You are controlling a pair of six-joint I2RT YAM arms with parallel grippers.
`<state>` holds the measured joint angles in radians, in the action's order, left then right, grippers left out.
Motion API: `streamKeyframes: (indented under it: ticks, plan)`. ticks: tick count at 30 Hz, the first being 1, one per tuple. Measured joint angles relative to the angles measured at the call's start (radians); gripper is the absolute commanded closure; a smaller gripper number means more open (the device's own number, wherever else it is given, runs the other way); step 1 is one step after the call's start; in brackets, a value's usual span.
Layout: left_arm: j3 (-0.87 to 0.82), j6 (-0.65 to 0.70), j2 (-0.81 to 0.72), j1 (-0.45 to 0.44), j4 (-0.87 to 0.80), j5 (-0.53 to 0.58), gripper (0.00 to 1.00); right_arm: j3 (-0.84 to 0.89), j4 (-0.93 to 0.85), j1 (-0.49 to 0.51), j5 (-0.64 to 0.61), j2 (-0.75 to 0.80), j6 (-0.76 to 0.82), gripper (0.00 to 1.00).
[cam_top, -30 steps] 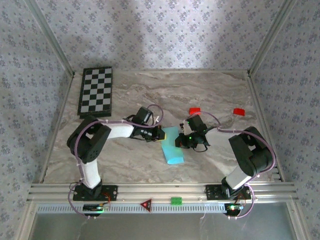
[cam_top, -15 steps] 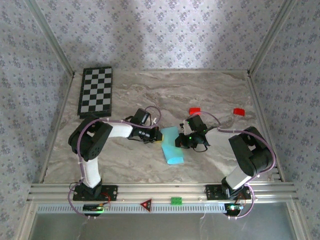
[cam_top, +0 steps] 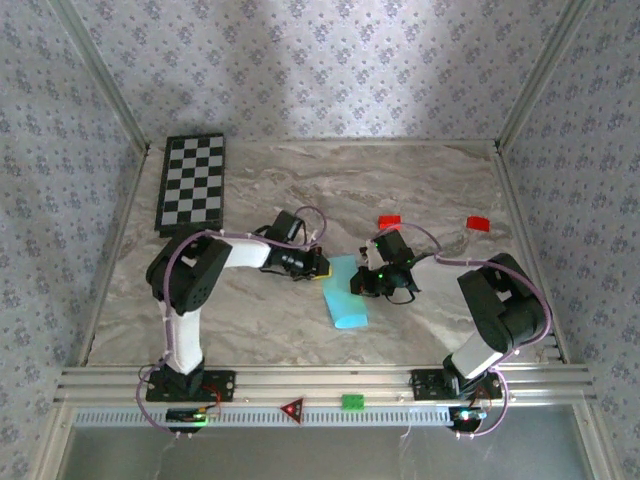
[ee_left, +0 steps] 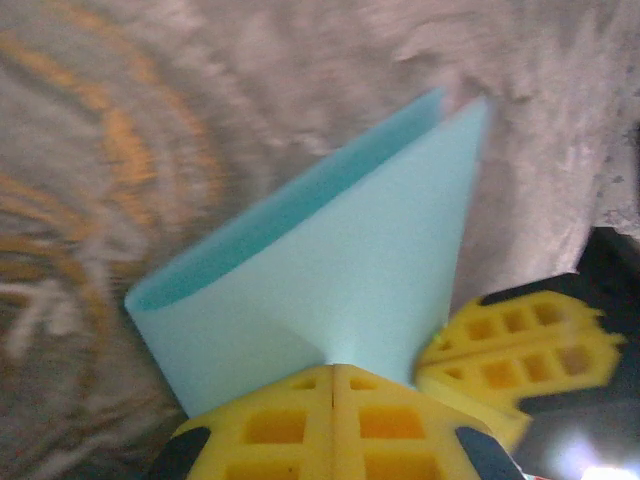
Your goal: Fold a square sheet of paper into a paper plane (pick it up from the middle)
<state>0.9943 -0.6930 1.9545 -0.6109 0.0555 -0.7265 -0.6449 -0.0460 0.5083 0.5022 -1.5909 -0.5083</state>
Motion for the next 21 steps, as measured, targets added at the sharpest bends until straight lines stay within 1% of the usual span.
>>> streamKeyframes:
  ticks: [4,14,21]
  plan:
    - [0.000,0.000,0.000,0.014,0.001,0.006,1.00,0.000,0.000,0.000,0.000,0.000,0.000,0.98]
    - [-0.002,-0.068,0.000,0.048,0.013,0.024,1.00,0.000,0.000,0.000,0.000,0.000,0.000,0.98]
    - [0.008,-0.113,0.000,0.087,0.023,0.069,1.00,0.002,0.001,0.000,0.000,0.002,0.000,0.98]
